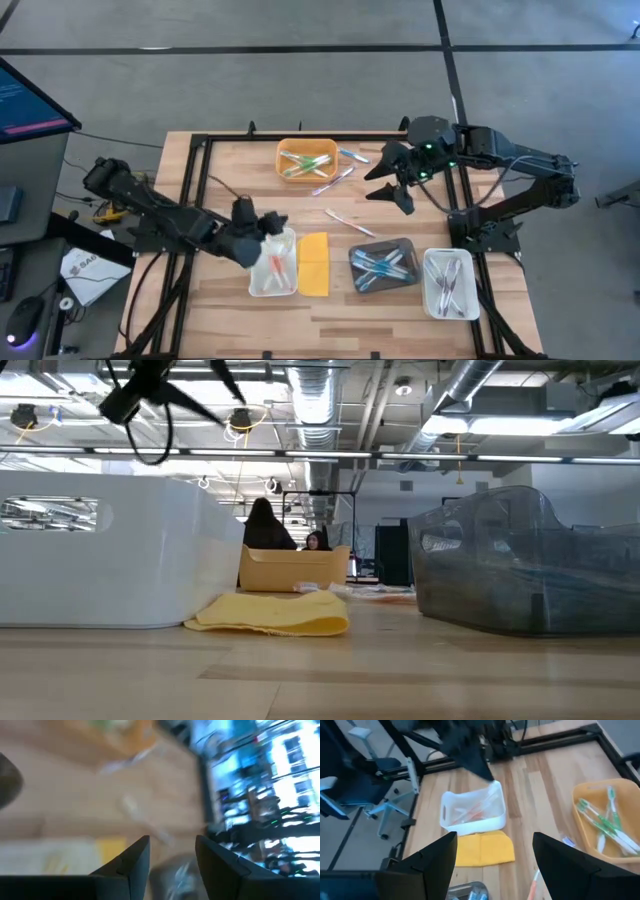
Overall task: Pick & Place Toothbrushes
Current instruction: Put the orange toothbrush into the left white bin
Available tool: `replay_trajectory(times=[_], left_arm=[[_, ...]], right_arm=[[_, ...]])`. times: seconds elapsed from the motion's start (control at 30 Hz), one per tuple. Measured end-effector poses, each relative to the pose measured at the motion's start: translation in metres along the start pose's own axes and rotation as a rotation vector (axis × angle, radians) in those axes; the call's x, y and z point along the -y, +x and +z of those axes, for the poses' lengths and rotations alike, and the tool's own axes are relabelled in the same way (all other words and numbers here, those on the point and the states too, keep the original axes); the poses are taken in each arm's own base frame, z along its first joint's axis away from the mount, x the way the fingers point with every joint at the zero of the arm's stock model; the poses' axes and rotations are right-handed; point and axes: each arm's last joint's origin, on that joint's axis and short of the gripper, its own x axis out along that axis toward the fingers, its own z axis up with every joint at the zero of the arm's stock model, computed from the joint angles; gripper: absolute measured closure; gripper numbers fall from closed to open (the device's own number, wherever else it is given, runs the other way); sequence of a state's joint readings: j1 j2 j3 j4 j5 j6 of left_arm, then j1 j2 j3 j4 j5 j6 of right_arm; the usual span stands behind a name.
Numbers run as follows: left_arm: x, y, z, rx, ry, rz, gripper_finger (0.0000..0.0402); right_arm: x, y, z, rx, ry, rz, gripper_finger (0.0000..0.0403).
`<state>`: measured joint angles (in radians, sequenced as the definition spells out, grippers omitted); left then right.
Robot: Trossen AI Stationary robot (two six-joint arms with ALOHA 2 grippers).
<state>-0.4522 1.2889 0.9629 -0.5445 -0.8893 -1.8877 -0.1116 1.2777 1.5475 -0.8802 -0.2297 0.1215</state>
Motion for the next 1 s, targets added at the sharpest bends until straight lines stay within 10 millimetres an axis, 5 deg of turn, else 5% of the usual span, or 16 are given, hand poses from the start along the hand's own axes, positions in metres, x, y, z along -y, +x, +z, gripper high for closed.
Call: replay_trajectory(times=[0.23, 0.53, 1.0], left_arm=[[0.022, -0.017, 0.041, 0.199, 0.116, -0.139, 0.0248], [0.034, -0.025, 0.078, 0.204, 0.262, -0.19, 0.0248], [0.036, -0.029, 0.081, 0.09, 0.412, -0.24, 0.0248]], right_arm=[[0.018, 0.023, -0.007, -0.138, 0.083, -0.09, 0.0148], [0.038, 0.087, -0.022, -0.385, 0.134, -0.121, 0.0148], [0.071, 0.19, -0.066, -0.715, 0.18, -0.174, 0.0148]])
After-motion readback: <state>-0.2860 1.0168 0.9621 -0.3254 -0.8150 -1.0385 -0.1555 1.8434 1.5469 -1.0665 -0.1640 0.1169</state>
